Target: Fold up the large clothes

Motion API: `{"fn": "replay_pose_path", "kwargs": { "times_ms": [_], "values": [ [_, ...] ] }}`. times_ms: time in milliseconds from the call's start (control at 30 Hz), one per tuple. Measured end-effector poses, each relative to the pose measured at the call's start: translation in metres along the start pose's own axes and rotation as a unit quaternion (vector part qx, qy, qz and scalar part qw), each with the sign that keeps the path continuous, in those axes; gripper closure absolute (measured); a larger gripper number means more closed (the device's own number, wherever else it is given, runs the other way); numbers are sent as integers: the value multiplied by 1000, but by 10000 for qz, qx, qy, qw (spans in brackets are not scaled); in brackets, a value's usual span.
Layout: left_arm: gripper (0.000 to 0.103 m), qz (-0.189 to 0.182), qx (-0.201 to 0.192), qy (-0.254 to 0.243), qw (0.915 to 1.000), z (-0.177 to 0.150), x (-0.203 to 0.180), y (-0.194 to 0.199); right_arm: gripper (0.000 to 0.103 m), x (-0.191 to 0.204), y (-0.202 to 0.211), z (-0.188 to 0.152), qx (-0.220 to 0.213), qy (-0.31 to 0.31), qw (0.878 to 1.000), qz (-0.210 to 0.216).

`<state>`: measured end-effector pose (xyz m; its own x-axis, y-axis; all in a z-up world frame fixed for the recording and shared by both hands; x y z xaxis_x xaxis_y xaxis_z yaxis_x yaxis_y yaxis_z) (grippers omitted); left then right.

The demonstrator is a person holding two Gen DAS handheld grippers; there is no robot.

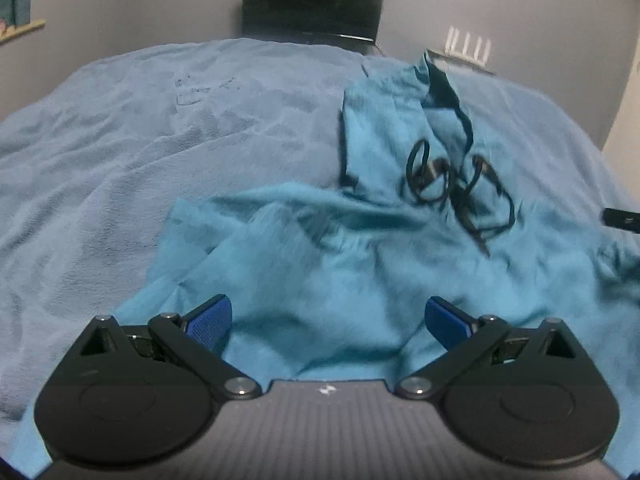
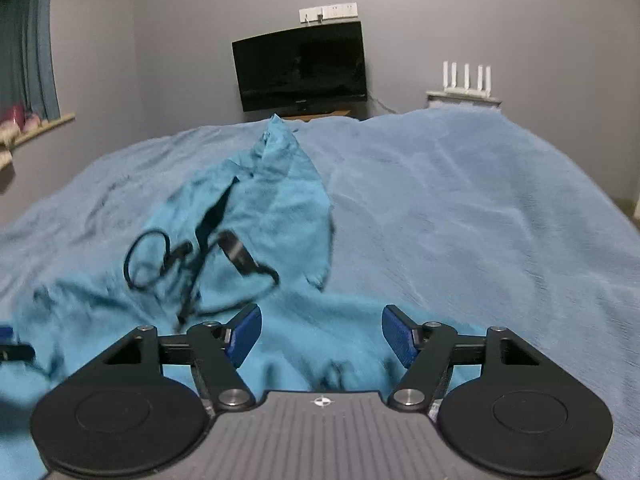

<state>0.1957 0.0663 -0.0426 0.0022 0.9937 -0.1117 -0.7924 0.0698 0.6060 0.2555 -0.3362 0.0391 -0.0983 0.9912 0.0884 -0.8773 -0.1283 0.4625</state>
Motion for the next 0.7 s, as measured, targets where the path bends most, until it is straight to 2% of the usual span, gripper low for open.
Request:
{"fn": "replay_pose_path", "kwargs": {
  "times_ms": [67, 200, 333, 467, 600, 700],
  "values": [
    [0, 102, -26, -141, 9998, 5, -4, -7, 34, 0, -26, 15, 6, -13, 10000, 74],
    [0, 432, -214, -438, 9979, 14, -4, -22, 34, -11, -82, 42, 115, -331, 9993, -128],
    [0, 836, 53, -624, 9945, 13, 5, -46, 30, -24, -140, 56, 271, -608, 9974, -283],
    [0, 749, 207, -512, 9957, 11, 12, -60, 29, -30, -187, 63, 346, -721, 9962, -358],
    [0, 726, 250, -506, 9958, 11, 14, -67, 12, -36, -222, 64, 516, -1077, 9928, -71],
    [0, 696, 278, -487, 9960, 9, 16, -72, 15, -41, -237, 66, 670, -1602, 9836, 492]
  ]
}}
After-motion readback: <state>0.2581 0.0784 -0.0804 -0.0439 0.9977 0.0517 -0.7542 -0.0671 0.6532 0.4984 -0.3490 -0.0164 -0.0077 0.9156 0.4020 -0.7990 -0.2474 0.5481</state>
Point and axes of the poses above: each gripper's, at about its wrist camera, not at the fingertips, and y roughly against the way its jaws point, x to its left, z to its top, the point moved 3 cm from there along -y, roughly the way its jaws point, and after that the axes turned 4 degrees about -x, right-handed, at the moved point
